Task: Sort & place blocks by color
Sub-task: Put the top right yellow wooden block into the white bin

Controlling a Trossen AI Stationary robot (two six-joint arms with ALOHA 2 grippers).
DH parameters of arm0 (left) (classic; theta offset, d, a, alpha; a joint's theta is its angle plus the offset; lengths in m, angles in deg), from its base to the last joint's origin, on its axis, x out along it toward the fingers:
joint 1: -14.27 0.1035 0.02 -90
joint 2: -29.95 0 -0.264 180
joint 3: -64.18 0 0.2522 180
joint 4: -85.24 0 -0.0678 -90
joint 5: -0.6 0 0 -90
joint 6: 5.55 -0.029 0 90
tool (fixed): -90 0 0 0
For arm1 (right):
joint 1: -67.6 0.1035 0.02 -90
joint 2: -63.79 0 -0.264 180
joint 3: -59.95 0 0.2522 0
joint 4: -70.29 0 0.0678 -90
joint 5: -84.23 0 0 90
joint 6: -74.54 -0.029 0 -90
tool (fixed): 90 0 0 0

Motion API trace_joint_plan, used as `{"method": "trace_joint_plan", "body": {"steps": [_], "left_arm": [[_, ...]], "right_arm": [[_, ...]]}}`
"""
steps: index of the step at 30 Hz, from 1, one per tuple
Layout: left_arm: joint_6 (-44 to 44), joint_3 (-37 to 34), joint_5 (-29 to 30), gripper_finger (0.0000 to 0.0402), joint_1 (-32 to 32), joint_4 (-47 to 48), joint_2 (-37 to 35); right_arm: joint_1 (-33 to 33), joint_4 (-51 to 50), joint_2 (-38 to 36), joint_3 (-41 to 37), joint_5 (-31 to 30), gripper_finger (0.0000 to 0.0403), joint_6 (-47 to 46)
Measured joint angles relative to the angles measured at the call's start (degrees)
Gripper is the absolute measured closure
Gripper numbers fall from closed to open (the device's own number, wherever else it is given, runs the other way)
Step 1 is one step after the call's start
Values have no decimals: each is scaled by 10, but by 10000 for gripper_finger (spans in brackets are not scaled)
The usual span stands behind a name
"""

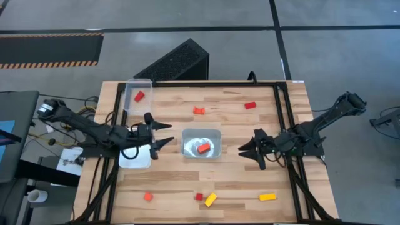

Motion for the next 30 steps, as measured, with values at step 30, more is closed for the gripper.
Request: {"method": "trace_joint_plan", "body": {"steps": [30], "left_arm": [[-78,-21,-157,173,163,-126,18]], "right_arm": [[-152,-142,7,0,166,249,-188]]}}
